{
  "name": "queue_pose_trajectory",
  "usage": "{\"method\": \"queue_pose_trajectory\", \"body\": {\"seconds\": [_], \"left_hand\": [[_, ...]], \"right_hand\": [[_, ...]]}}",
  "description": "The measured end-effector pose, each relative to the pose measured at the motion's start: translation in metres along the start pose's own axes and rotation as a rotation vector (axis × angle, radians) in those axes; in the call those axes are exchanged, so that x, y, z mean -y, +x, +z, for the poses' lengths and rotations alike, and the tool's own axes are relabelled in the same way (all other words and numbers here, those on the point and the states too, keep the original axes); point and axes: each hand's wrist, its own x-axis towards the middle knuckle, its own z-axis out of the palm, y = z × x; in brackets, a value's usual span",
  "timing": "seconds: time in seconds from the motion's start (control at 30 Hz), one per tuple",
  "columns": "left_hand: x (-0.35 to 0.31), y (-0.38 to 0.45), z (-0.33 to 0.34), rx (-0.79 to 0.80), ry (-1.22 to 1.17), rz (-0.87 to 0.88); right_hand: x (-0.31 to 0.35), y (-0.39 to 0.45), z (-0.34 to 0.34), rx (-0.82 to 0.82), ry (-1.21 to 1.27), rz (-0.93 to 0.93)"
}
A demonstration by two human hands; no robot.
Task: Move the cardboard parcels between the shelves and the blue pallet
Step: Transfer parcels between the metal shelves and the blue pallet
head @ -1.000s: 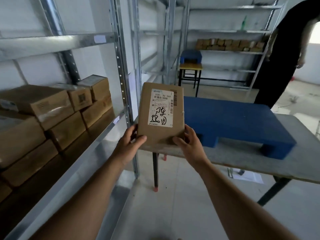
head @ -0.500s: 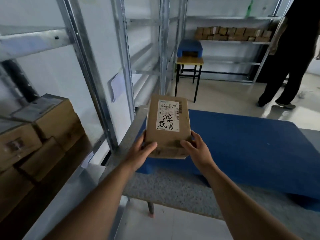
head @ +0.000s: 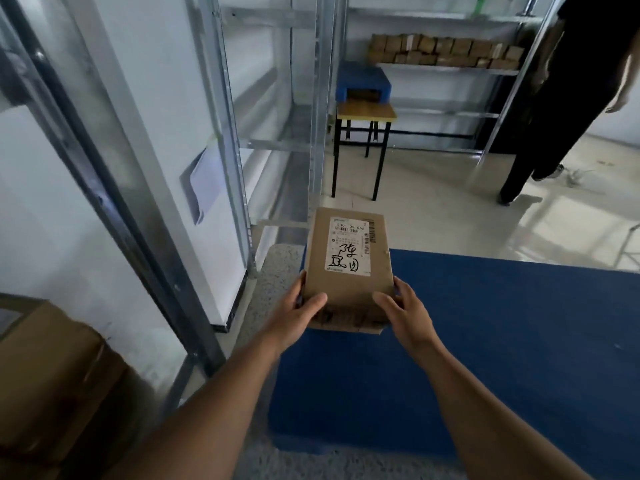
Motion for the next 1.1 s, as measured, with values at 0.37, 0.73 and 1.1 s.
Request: {"method": "queue_pose_trajectory", "body": {"seconds": [0.37,0.73,1.1], "left_hand": [[0.023,0.050,-0.029,0.138,0.100,-0.006],[0.040,0.063,-0.030,0.121,0.058,-0.053],[0.034,0.060,-0.022,0.069,0.109,-0.058]], "right_hand": [[-0.009,0.030,0.027,0.098,0.202,0.076],[-0.006,0.037,0.029,0.092,0.179,0.101],[-0.003,0.040,0.028,0.125,0.112,0.146]]}}
